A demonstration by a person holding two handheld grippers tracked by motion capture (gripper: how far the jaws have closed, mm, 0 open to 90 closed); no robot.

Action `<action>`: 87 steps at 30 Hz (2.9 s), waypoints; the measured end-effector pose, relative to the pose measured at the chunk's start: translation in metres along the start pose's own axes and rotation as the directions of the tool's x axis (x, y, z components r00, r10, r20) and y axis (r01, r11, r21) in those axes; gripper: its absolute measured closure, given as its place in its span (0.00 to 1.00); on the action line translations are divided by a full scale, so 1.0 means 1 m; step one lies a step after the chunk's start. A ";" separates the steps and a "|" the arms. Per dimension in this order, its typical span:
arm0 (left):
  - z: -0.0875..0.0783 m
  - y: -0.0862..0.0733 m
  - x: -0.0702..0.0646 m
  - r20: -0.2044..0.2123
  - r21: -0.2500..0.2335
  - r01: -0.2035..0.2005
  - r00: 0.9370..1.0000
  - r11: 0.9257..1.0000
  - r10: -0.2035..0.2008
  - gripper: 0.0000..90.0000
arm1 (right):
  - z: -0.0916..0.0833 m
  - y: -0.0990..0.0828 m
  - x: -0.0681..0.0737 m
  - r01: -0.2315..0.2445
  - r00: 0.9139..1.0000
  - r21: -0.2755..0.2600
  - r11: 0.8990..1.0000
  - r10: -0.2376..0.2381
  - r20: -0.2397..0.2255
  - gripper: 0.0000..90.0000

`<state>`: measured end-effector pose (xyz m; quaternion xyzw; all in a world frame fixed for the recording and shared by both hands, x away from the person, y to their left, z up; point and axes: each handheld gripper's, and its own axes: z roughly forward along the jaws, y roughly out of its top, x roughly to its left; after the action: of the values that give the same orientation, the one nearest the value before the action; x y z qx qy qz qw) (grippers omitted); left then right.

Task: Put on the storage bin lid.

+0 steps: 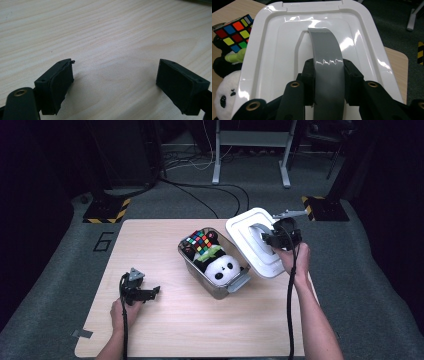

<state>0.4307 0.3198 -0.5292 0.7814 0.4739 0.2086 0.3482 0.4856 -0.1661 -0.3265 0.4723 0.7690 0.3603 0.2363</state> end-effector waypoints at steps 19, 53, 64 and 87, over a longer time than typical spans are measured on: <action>0.000 0.000 0.000 -0.001 0.000 0.000 1.000 1.000 0.000 0.15 | 0.020 0.015 0.046 0.034 0.997 0.008 0.999 -0.033 -0.073 0.74; -0.001 0.000 0.000 0.002 0.007 -0.005 1.000 1.000 0.005 0.15 | 0.054 0.021 0.113 0.016 0.989 0.006 1.000 -0.015 -0.150 0.74; 0.000 0.000 0.000 0.002 0.007 -0.005 1.000 1.000 0.005 0.15 | 0.064 0.018 0.130 0.062 0.985 0.026 0.998 -0.057 -0.163 0.74; -0.001 0.000 0.000 0.003 0.008 -0.006 1.000 1.000 0.006 0.15 | 0.067 0.004 0.129 0.090 0.987 0.004 0.996 -0.089 -0.131 0.74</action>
<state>0.4305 0.3202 -0.5288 0.7844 0.4721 0.2067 0.3453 0.4778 -0.0271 -0.3681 0.4138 0.8050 0.3757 0.1992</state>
